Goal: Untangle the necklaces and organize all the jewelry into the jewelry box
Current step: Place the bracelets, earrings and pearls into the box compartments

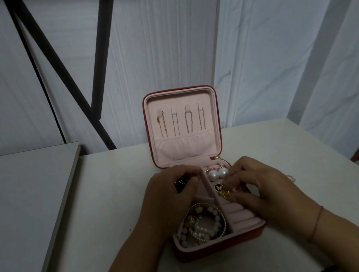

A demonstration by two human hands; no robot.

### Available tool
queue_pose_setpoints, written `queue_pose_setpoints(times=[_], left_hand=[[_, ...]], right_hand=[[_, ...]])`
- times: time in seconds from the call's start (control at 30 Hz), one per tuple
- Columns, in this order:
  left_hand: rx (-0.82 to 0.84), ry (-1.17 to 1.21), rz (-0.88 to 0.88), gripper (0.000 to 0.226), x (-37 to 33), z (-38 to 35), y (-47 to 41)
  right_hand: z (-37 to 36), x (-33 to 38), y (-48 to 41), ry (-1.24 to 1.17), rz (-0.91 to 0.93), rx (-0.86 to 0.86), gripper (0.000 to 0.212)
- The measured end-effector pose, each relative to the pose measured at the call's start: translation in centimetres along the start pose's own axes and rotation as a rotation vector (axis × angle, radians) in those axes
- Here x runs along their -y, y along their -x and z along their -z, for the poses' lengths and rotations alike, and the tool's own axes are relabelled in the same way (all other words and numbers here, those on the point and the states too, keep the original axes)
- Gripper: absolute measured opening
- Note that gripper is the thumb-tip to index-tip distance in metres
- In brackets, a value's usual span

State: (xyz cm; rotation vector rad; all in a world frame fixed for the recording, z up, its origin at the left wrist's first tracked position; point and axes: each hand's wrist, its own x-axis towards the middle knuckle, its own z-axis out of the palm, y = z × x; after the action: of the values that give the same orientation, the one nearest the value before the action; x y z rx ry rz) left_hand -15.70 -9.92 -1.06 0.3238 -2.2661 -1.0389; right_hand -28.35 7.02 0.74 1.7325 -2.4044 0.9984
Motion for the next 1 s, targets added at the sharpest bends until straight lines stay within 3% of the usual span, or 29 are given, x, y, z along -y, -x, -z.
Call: queue_pose_setpoints(times=[0.1,0.43,0.63,0.83,1.0], left_hand=[[0.001,-0.014,-0.004,0.025,0.1,0.0,0.0],[0.002,-0.021,0.015,0.023,0.0,0.0,0.0],[0.000,-0.026,0.005,0.023,0.1,-0.1,0.0],[-0.004,-0.017,0.008,0.025,0.0,0.0,0.0],[0.006,-0.019,0.014,0.024,0.1,0.0,0.0]], right_hand=[[0.4,-0.2,-0.5,-0.088,-0.029,0.067,0.011],[0.4,0.3,-1.3,0.050,-0.090,0.005,0.012],[0.9,1.2,-1.3,0.095,-0.088,0.068,0.006],[0.7,1.5,-1.2,0.148,-0.107,0.100,0.014],[0.5,0.8,-0.3,-0.004,-0.130,-0.053,0.010]])
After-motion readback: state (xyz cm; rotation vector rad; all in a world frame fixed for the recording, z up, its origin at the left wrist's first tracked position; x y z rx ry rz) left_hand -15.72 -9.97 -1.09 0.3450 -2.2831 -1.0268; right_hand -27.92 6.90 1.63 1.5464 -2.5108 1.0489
